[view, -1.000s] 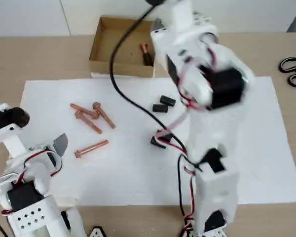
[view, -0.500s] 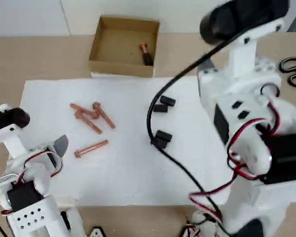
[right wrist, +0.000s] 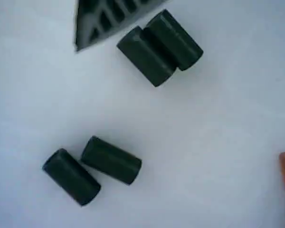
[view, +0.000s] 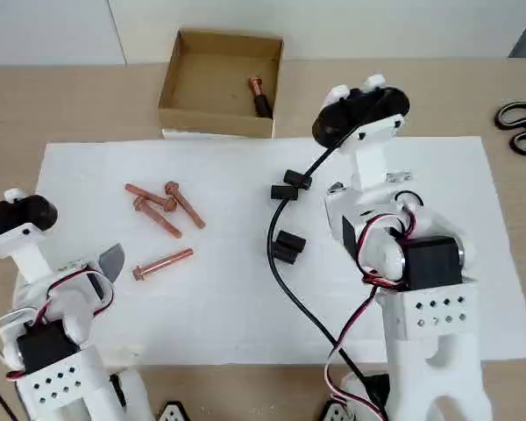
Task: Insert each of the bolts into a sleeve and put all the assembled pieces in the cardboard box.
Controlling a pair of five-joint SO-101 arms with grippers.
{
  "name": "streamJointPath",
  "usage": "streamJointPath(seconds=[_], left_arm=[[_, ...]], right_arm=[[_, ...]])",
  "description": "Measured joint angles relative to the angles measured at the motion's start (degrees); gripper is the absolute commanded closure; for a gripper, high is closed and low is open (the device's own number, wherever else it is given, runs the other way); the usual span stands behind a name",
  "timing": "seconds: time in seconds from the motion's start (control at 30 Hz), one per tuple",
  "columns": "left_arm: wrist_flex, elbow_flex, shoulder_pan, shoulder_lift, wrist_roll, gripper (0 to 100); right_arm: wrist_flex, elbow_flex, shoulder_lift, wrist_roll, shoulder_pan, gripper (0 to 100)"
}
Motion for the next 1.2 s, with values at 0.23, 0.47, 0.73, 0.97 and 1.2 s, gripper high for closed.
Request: streamJointPath(seconds=[0.23,0.47,0.73,0.97,1.2], left_arm=[[0.0,0.0,0.0,0.0,0.0,67],[0.0,0.0,0.0,0.0,0.0,67],[0.0,0.0,0.0,0.0,0.0,67],[0.0,0.0,0.0,0.0,0.0,67],[0.0,0.0,0.0,0.0,0.0,67]], right_arm=[[3.3,-5.3,14.6,5.0,-0.4,81.2],[10.5,-20.2,39.5,8.7,-4.8,81.2],[18.5,-31.9,52.9,14.8,-10.0,81.2],[21.1,-31.9,55.6,14.9,-12.0,81.2],[21.5,-29.5,55.6,14.6,-17.6,81.2]])
